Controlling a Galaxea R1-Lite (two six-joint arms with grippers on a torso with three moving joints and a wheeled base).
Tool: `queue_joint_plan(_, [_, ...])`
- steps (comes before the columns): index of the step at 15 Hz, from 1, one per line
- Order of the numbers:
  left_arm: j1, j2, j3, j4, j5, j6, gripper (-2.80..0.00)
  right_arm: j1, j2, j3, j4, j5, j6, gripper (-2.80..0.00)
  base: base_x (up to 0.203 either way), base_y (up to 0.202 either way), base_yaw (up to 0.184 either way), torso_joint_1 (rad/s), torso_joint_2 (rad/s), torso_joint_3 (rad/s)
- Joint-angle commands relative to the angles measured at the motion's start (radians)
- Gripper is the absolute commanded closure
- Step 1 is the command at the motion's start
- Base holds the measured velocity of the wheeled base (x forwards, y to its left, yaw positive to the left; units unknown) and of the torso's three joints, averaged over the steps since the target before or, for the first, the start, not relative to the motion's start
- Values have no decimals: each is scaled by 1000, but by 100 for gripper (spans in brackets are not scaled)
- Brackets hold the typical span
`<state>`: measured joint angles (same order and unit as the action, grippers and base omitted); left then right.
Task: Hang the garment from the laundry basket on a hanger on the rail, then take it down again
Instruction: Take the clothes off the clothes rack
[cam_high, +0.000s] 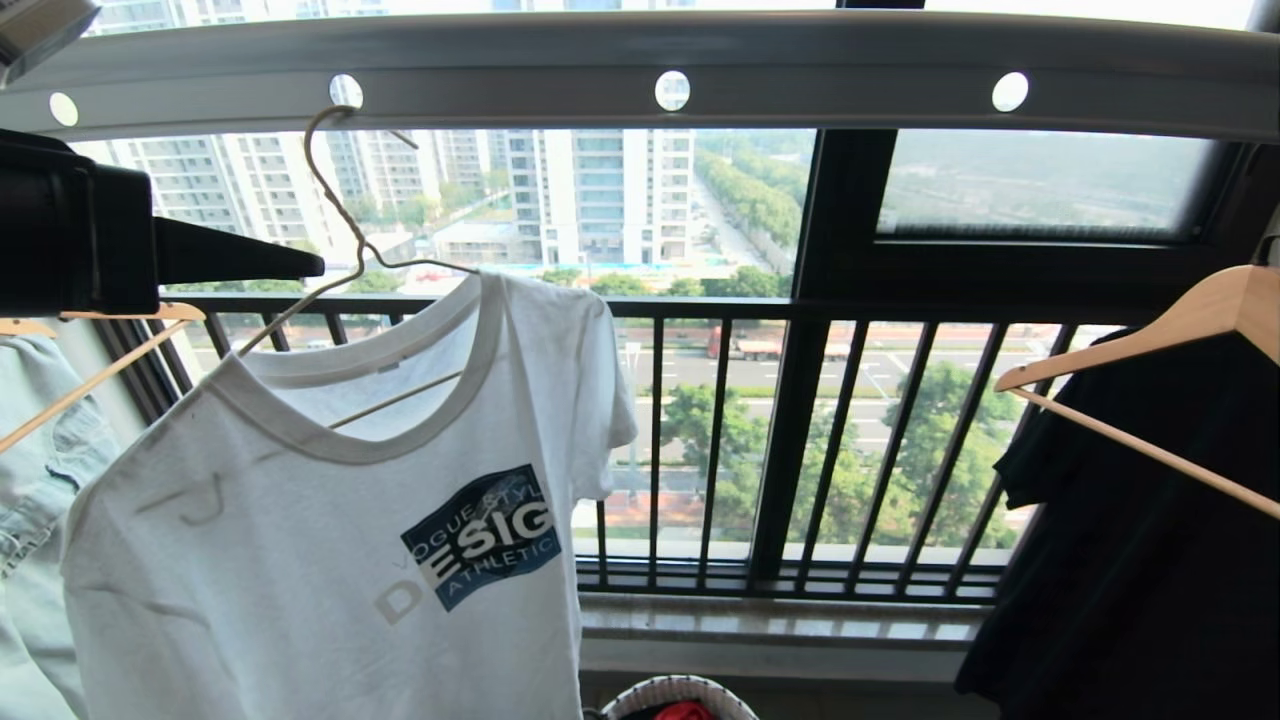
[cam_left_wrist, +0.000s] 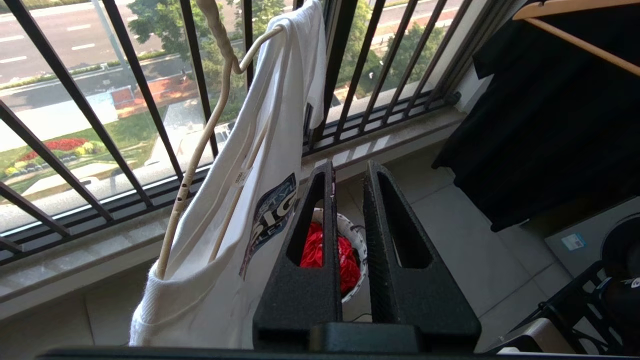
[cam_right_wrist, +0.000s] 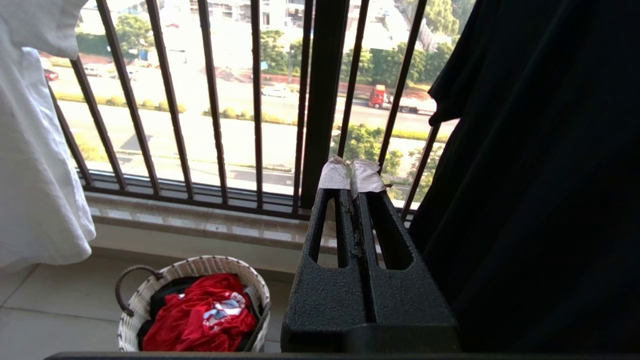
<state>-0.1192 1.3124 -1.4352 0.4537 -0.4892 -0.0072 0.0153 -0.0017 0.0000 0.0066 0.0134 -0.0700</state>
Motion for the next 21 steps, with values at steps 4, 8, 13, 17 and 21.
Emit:
queue_joint_plan(4, [-13, 85, -153, 164, 19, 53, -280, 0, 2, 0, 1, 0, -1, 0, 0, 0, 0, 0, 0, 0])
queue_joint_plan(8, [-13, 48, -160, 189, 44, 53, -280, 0, 2, 0, 0, 0, -1, 0, 0, 0, 0, 0, 0, 0])
queue_joint_plan(13, [-14, 101, -129, 167, 44, 68, -280, 0, 2, 0, 1, 0, -1, 0, 0, 0, 0, 0, 0, 0])
queue_joint_plan(17, [-14, 172, -73, -37, 54, 87, -280, 0, 2, 0, 0, 0, -1, 0, 0, 0, 0, 0, 0, 0])
queue_joint_plan(21, [-16, 253, -68, -150, 120, 85, -280, 0, 2, 0, 1, 0, -1, 0, 0, 0, 0, 0, 0, 0])
